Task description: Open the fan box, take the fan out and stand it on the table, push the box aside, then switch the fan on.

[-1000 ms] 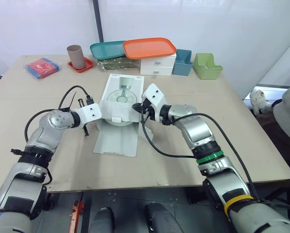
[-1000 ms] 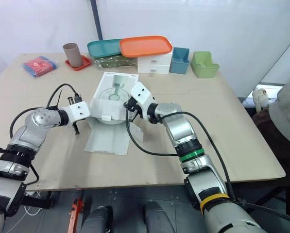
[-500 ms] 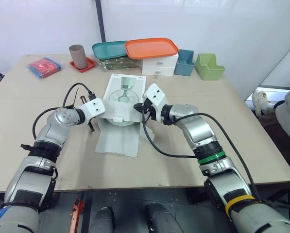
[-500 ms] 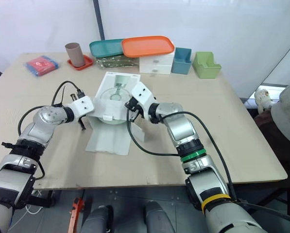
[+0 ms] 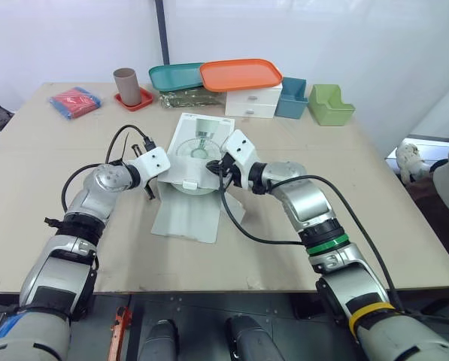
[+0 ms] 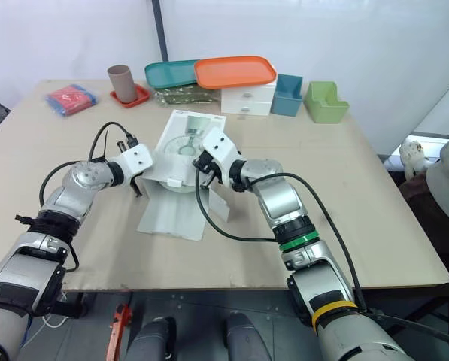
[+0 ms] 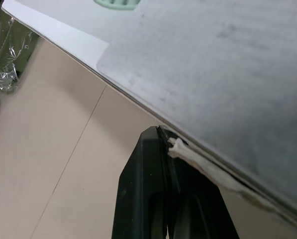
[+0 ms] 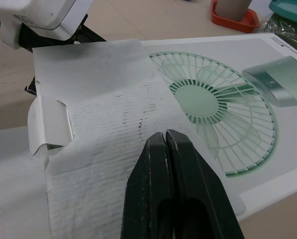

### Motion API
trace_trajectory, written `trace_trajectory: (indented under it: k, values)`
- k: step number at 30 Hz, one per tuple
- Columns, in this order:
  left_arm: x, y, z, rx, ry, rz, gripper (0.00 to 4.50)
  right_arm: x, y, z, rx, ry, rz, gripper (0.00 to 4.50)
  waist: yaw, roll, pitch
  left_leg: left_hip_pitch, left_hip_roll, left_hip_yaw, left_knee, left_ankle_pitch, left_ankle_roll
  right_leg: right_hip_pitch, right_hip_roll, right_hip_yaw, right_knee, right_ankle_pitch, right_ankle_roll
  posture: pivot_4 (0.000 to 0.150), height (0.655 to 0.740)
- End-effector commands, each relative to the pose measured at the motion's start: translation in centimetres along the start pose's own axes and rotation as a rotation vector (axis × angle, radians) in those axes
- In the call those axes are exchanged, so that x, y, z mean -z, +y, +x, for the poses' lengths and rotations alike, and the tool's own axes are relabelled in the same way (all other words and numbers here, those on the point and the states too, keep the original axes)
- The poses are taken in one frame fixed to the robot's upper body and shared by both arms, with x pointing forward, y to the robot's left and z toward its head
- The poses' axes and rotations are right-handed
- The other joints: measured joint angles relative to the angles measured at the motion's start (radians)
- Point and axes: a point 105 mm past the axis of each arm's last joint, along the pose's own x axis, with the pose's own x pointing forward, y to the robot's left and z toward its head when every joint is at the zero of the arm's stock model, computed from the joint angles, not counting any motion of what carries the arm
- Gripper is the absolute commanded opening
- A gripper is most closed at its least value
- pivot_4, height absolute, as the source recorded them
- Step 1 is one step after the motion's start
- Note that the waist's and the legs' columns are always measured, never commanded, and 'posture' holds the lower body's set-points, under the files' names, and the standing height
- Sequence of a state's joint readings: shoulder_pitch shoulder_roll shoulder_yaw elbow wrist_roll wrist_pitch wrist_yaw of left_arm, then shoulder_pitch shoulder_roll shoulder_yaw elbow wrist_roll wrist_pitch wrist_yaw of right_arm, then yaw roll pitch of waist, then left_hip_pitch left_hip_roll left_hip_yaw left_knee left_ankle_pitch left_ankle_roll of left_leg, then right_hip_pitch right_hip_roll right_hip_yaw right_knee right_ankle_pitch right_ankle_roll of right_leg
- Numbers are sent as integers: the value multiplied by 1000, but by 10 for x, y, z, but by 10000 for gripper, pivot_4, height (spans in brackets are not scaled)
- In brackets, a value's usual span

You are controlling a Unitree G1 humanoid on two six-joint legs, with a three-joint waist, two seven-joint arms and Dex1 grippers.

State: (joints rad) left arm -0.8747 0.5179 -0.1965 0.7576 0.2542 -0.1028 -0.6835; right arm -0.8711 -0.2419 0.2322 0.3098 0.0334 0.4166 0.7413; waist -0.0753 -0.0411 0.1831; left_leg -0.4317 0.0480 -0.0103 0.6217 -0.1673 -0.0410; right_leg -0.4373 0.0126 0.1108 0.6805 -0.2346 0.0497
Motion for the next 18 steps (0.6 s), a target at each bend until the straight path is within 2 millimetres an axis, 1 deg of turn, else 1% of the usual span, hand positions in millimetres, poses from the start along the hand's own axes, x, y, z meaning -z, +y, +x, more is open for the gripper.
trace_trajectory:
  k: [1, 2, 5, 9, 11, 13, 14, 15, 17, 18]
  values:
    - [-1, 29, -40, -106, -38, 33, 696, 0, 4, 1, -12, -1, -3, 306, 0, 0, 0, 0, 0, 0, 0, 0, 0, 0, 0, 0, 0, 0, 0, 1500, 7400]
    - [1, 31, -46, -117, -37, 27, 696, 0, 4, 1, -14, -1, -3, 306, 0, 0, 0, 0, 0, 0, 0, 0, 0, 0, 0, 0, 0, 0, 0, 1500, 7400]
    - [4, 39, -78, -188, -36, -4, 696, 0, 7, 3, -25, -5, -1, 306, -6, 0, 0, 0, 0, 0, 0, 0, 0, -1, 0, 0, 0, 0, 0, 1500, 7400]
    - [-10, 40, -105, -251, -87, -97, 696, -2, 6, 4, -23, -12, -1, 306, -9, 0, 0, 0, 1, 0, -1, 0, 0, -1, 0, 0, 0, 0, -1, 1500, 7400]
    - [-20, 36, -114, -258, -145, -180, 696, -3, 5, 5, -17, -16, 2, 306, -6, 0, 0, 0, 1, 0, -1, 0, 0, -1, 0, -1, 0, 0, -1, 1500, 7400]
    - [-30, 29, -123, -248, -210, -249, 696, -5, 3, 6, -10, -25, 1, 306, -3, 0, 0, 0, 1, 0, 0, 0, 0, 0, -1, -1, 0, 0, -1, 1500, 7400]
    - [-33, 23, -127, -225, -242, -293, 696, -5, 3, 6, -7, -28, 4, 306, -3, 0, 0, 0, 1, 0, 0, 0, 0, 0, -1, -1, 0, 0, -1, 1500, 7400]
    - [-39, 12, -133, -195, -284, -325, 696, -6, 4, 7, -6, -33, 7, 306, -4, 0, 0, 0, 1, 0, 1, 0, 0, 0, -1, -1, 0, 0, -1, 1500, 7400]
    - [-55, -18, -147, -75, -377, -444, 696, -7, 6, 8, -7, -39, 11, 306, -8, 0, 0, 1, 1, 1, 1, 0, 0, 0, -1, -1, 0, 0, -1, 1500, 7400]
    - [-61, -28, -151, -28, -399, -484, 696, -7, 6, 7, -8, -41, 13, 306, -9, 0, 0, 1, 2, 1, 0, 0, 0, 0, 0, 0, 0, 0, -1, 1500, 7400]
